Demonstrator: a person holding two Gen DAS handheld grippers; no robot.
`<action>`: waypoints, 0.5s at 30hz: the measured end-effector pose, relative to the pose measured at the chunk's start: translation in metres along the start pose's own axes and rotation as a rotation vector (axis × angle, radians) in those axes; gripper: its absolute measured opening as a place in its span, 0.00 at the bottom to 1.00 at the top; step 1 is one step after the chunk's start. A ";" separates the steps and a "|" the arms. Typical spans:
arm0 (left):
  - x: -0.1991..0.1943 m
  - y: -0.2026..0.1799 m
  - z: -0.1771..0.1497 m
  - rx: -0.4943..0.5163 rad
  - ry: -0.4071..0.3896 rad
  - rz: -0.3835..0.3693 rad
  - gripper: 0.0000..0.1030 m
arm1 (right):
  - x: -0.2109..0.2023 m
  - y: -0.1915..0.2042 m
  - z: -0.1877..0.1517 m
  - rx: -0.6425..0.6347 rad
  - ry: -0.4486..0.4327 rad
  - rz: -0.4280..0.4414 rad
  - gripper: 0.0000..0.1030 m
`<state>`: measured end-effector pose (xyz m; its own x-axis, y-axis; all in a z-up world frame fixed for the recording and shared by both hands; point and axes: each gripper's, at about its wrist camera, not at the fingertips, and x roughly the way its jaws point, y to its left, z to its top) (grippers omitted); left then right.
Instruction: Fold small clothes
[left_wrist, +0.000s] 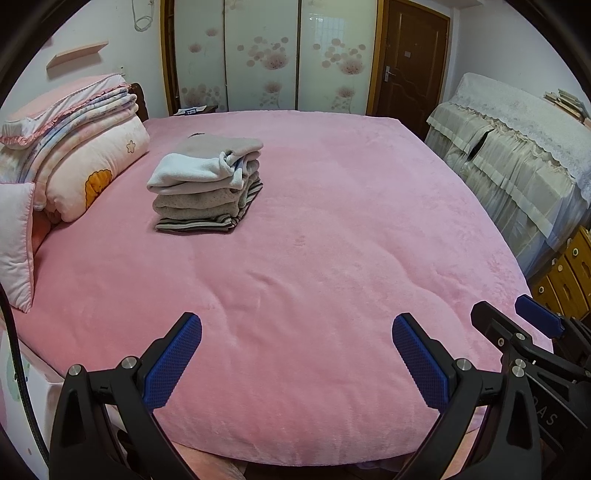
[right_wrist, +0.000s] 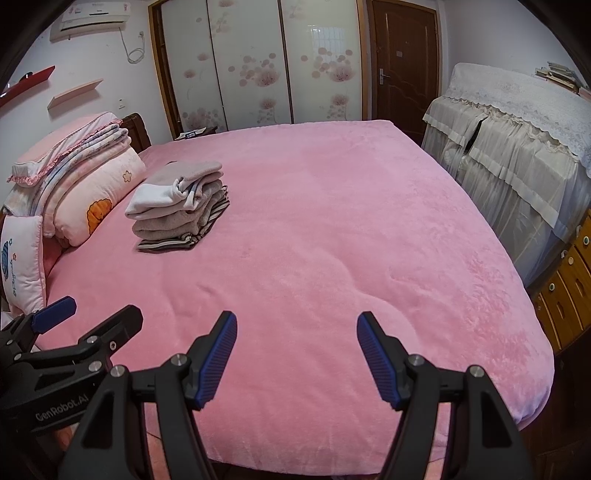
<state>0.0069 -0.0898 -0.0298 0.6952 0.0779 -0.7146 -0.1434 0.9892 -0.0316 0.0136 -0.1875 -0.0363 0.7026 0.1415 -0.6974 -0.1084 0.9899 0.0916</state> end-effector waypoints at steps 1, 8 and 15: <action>0.000 0.000 0.000 0.000 0.001 0.000 1.00 | 0.000 -0.001 0.000 -0.001 -0.001 -0.001 0.66; 0.000 -0.002 0.000 -0.001 0.004 0.001 1.00 | 0.001 -0.002 0.000 -0.001 0.003 -0.001 0.66; 0.000 -0.002 0.000 -0.006 0.012 0.000 1.00 | 0.001 -0.001 0.000 0.000 0.003 0.000 0.66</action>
<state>0.0068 -0.0915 -0.0301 0.6867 0.0765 -0.7229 -0.1476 0.9884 -0.0357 0.0146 -0.1887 -0.0366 0.7003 0.1413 -0.6997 -0.1087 0.9899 0.0911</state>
